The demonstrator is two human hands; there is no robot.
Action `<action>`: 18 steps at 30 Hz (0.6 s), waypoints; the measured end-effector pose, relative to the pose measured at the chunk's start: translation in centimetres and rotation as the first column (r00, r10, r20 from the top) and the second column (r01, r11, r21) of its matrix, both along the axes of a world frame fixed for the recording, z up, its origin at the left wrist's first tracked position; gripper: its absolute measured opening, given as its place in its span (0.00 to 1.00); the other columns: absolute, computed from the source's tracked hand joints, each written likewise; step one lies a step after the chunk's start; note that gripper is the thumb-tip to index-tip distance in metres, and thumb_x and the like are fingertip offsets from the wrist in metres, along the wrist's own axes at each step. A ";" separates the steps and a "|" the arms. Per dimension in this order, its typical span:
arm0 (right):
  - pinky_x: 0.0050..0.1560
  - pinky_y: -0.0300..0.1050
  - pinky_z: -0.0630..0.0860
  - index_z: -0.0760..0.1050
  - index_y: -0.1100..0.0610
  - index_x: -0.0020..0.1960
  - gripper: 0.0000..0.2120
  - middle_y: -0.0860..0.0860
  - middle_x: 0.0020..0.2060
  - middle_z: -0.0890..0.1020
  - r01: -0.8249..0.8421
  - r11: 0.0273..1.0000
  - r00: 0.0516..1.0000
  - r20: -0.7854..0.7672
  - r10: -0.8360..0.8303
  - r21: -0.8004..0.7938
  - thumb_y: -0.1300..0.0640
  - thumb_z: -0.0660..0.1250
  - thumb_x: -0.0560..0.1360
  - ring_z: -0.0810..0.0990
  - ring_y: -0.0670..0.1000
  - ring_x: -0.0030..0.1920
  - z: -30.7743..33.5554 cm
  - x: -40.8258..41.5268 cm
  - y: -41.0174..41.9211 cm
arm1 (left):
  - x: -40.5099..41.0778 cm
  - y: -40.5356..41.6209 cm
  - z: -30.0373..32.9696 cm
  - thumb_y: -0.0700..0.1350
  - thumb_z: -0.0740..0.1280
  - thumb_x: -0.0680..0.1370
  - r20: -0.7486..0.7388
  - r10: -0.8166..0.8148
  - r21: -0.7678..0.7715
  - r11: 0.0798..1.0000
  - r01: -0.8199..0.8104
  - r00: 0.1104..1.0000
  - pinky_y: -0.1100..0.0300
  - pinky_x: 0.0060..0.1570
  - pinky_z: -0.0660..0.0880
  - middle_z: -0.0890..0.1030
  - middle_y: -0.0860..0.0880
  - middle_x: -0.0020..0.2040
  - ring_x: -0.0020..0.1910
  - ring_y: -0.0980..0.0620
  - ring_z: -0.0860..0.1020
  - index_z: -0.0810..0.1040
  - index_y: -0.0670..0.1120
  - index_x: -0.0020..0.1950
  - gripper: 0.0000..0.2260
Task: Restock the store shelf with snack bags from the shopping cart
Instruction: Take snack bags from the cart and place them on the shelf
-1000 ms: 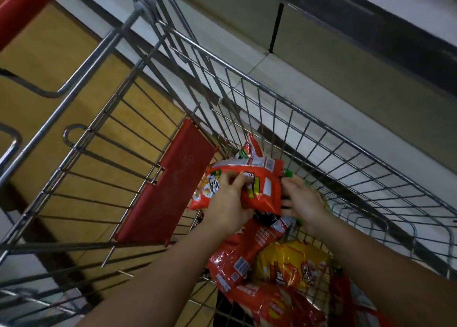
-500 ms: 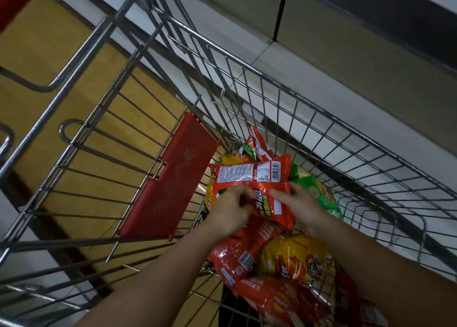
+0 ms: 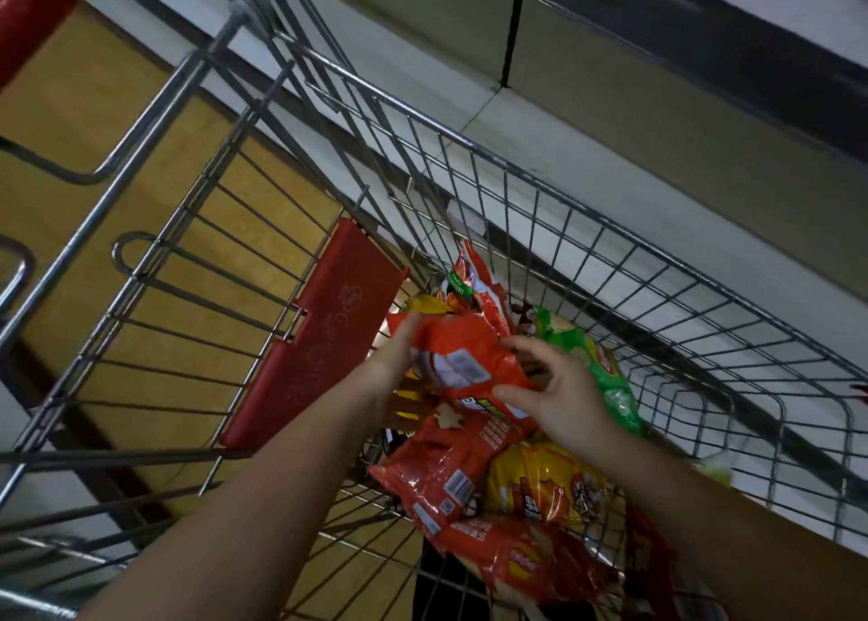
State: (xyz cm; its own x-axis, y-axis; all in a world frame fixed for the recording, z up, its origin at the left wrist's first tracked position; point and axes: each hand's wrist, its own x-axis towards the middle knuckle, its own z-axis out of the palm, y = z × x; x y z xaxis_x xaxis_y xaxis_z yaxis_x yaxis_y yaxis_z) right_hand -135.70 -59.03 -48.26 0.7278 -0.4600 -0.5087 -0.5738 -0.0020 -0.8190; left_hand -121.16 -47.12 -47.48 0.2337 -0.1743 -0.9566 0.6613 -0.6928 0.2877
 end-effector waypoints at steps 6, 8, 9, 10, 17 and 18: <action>0.50 0.46 0.71 0.72 0.47 0.57 0.35 0.49 0.45 0.81 -0.334 0.555 0.813 0.065 0.579 -0.762 0.60 0.82 0.54 0.69 0.46 0.51 0.4 -2.3 1.3 | -1.1 0.7 0.7 0.65 0.65 0.70 -0.205 0.019 -0.048 0.998 -0.030 0.979 0.49 0.48 0.76 0.81 0.39 0.53 0.49 0.41 0.79 0.76 0.42 0.57 0.29; 0.47 0.47 0.74 0.69 0.46 0.56 0.39 0.48 0.44 0.81 -0.363 0.450 0.757 0.024 0.653 -0.816 0.59 0.83 0.50 0.69 0.48 0.51 -0.1 -3.2 2.1 | -2.5 1.1 0.3 0.60 0.70 0.65 -0.259 0.012 -0.058 0.998 -0.028 0.966 0.52 0.44 0.77 0.83 0.39 0.51 0.46 0.43 0.81 0.77 0.41 0.60 0.31; 0.47 0.47 0.75 0.69 0.46 0.57 0.38 0.48 0.45 0.81 -0.387 0.431 0.734 0.011 0.679 -0.815 0.58 0.82 0.51 0.69 0.48 0.52 -0.3 -3.6 2.5 | -2.9 1.4 0.2 0.58 0.72 0.63 -0.266 0.008 -0.048 0.999 -0.022 0.964 0.52 0.42 0.77 0.83 0.39 0.49 0.45 0.44 0.82 0.77 0.40 0.60 0.31; 0.48 0.47 0.76 0.68 0.46 0.57 0.35 0.47 0.46 0.81 -0.413 0.419 0.712 0.000 0.702 -0.809 0.56 0.80 0.55 0.69 0.47 0.53 -0.5 -4.3 2.8 | -3.2 1.8 0.0 0.55 0.73 0.62 -0.266 0.004 -0.043 0.999 -0.016 0.964 0.52 0.43 0.77 0.83 0.39 0.49 0.45 0.43 0.82 0.76 0.40 0.61 0.31; 0.62 0.34 0.62 0.67 0.38 0.61 0.28 0.29 0.56 0.65 -0.361 0.879 0.918 0.045 0.393 -0.310 0.26 0.58 0.66 0.63 0.29 0.59 0.4 -7.6 2.8 | -4.3 3.8 -0.1 0.35 0.74 0.69 -0.063 -0.078 -0.119 0.990 0.070 0.995 0.50 0.44 0.79 0.84 0.41 0.49 0.46 0.43 0.83 0.77 0.43 0.58 0.19; 0.59 0.33 0.63 0.66 0.38 0.61 0.26 0.29 0.55 0.64 -0.229 0.941 0.968 0.038 0.246 -0.249 0.29 0.61 0.67 0.64 0.30 0.58 0.8 -7.4 2.6 | -4.4 3.8 0.2 0.33 0.74 0.69 -0.035 -0.098 -0.155 0.984 0.092 0.995 0.52 0.42 0.80 0.85 0.42 0.49 0.44 0.44 0.83 0.76 0.44 0.58 0.19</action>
State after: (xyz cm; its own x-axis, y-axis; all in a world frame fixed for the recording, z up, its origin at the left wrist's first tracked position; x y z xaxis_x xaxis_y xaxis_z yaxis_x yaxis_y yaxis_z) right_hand -143.06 -56.45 -47.43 0.8599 -0.3721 -0.3495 -0.4753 -0.3338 -0.8140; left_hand -125.58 -43.28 -47.24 0.1686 -0.3386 -0.9257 0.6084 -0.7031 0.3680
